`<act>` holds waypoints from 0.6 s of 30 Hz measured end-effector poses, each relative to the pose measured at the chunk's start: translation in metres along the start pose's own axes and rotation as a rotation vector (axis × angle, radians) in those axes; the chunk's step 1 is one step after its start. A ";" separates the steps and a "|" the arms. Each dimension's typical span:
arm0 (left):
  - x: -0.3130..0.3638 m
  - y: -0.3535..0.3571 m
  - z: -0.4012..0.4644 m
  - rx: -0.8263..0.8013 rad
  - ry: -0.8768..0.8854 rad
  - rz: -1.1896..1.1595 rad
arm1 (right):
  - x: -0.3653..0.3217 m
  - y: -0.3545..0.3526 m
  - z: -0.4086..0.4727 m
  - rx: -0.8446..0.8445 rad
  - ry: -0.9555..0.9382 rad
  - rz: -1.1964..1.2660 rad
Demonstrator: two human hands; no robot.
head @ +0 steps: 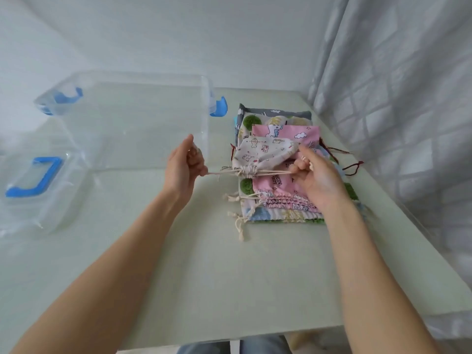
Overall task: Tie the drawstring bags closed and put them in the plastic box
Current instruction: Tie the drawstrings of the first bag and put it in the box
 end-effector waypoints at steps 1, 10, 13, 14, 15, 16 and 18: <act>0.002 -0.005 0.002 0.024 0.015 0.060 | 0.000 -0.002 0.000 0.049 0.005 -0.008; -0.007 0.000 -0.004 -0.132 0.080 0.570 | -0.008 0.012 -0.017 0.099 -0.175 -0.602; -0.009 -0.002 -0.005 -0.190 0.081 0.582 | -0.008 0.017 -0.022 -0.004 -0.194 -0.552; -0.010 -0.002 -0.006 -0.213 0.083 0.591 | -0.008 0.018 -0.022 -0.047 -0.204 -0.494; -0.011 -0.003 -0.006 -0.231 0.082 0.598 | -0.008 0.019 -0.022 -0.079 -0.218 -0.453; -0.012 -0.004 -0.007 -0.238 0.086 0.606 | -0.008 0.018 -0.021 -0.095 -0.231 -0.428; -0.009 -0.006 -0.007 -0.208 0.105 0.639 | -0.006 0.014 -0.020 -0.099 -0.235 -0.413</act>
Point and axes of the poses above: each hand's wrist, its own z-axis towards the middle knuckle, its own y-axis out of the palm, x = y × z, the point moved 3 cm from there along z, towards the middle knuckle, and after that the axes turned 5 degrees about -x, right-handed, at the moved point
